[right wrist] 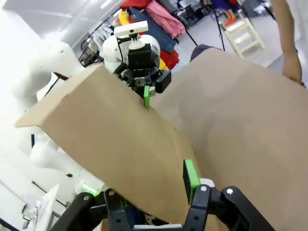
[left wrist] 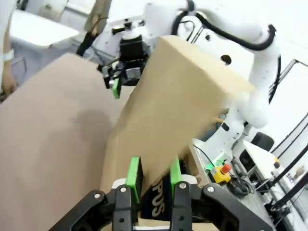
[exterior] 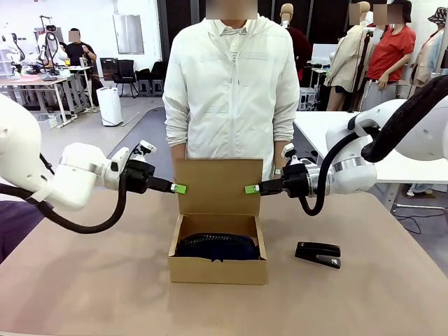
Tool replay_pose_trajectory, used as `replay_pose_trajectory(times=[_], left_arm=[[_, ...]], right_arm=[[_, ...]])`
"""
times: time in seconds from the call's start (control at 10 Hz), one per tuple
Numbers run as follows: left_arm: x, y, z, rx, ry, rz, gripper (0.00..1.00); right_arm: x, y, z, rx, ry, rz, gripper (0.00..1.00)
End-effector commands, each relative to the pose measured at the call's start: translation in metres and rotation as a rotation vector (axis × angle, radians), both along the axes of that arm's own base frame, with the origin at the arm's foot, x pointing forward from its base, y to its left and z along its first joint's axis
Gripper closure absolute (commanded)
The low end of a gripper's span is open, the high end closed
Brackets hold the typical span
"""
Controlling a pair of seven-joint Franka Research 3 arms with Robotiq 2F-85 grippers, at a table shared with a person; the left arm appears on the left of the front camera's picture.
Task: Pack the items into the box.
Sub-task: Close the Mailer Box.
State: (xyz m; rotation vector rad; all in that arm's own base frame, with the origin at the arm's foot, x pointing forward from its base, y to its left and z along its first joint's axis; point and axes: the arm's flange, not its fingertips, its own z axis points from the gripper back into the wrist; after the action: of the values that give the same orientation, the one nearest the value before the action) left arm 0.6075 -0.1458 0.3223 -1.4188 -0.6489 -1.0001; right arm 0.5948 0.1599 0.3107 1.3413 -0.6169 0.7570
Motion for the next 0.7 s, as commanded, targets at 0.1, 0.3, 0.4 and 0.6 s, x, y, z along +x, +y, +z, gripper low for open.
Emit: replay_pose_trajectory(times=[0.1, 0.3, 0.4, 0.6], left_arm=[[-0.024, -0.006, -0.010, -0.065, -0.181, -0.059, 0.68], [-0.032, -0.011, -0.020, -0.085, -0.231, -0.052, 0.68], [-0.037, -0.013, -0.026, -0.101, -0.266, -0.053, 0.68], [-0.051, -0.012, -0.042, -0.104, -0.345, -0.044, 0.68]], right_arm=[[-0.040, 0.007, -0.002, 0.062, -0.196, 0.054, 0.41], [-0.064, 0.009, -0.012, 0.058, -0.284, 0.122, 0.41], [-0.072, 0.009, -0.020, 0.036, -0.344, 0.122, 0.41], [-0.077, 0.005, -0.029, 0.065, -0.440, 0.132, 0.41]])
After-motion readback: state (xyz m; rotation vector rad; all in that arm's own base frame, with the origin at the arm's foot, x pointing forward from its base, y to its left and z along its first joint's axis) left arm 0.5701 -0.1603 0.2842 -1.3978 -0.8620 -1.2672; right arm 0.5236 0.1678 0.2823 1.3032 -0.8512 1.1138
